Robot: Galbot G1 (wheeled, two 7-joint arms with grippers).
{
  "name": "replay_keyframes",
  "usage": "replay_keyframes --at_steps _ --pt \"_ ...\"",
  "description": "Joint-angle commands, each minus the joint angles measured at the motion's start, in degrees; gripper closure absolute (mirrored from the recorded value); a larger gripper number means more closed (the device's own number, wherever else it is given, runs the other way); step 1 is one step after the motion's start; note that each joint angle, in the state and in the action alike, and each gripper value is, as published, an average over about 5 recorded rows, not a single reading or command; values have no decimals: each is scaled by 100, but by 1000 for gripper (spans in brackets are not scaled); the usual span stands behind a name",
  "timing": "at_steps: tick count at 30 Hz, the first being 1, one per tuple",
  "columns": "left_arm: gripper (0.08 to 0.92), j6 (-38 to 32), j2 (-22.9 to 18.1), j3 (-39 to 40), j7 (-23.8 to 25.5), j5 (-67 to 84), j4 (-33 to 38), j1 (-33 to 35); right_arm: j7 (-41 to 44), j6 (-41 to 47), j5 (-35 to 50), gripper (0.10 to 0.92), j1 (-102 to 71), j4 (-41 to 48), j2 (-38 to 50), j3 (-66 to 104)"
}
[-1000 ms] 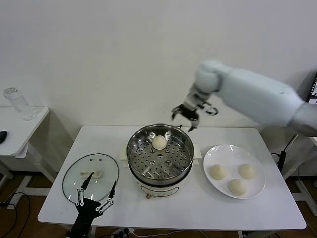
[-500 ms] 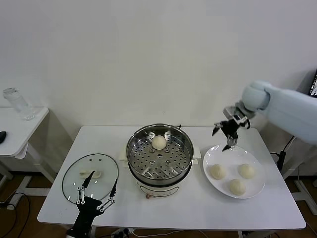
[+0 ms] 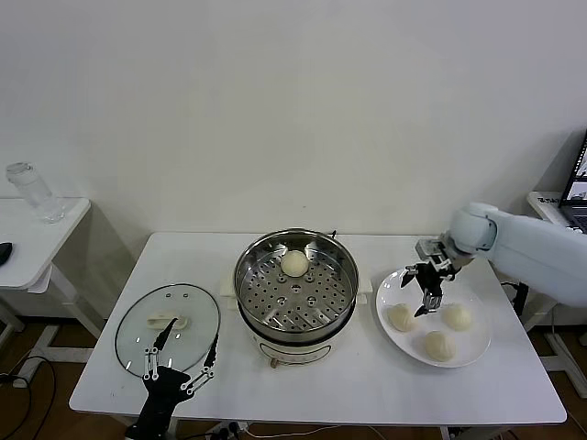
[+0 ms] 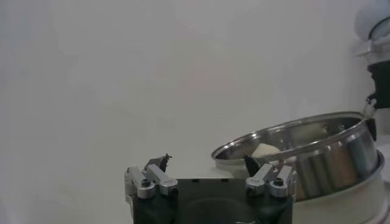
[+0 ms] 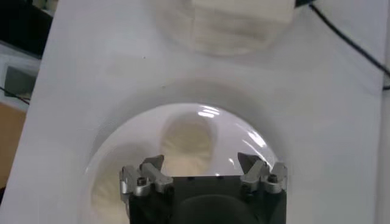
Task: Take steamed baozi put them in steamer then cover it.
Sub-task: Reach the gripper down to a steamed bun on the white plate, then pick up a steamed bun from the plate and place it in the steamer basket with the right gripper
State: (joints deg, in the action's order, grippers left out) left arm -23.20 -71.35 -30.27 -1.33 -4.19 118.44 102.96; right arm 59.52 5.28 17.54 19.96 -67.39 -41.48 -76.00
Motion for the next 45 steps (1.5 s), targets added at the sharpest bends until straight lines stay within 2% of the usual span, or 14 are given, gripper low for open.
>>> replay_keyframes --at_steps 1,15,31,38,45 --pt "177 -10 0 -5 -3 -6 -9 5 -215 112 -17 203 -339 50 41 11" --pt "177 -13 -4 -41 -3 -1 -30 -10 -276 90 -172 214 -558 253 -227 143" --pt "177 -24 6 -87 -5 33 -20 -15 -390 55 -262 384 -528 218 -259 175" --pt "177 6 40 -68 -9 34 -5 -54 343 -70 -371 386 449 25 -113 170" --pt "177 26 86 12 -24 28 11 -141 1086 -17 454 374 2483 -158 -580 -521"
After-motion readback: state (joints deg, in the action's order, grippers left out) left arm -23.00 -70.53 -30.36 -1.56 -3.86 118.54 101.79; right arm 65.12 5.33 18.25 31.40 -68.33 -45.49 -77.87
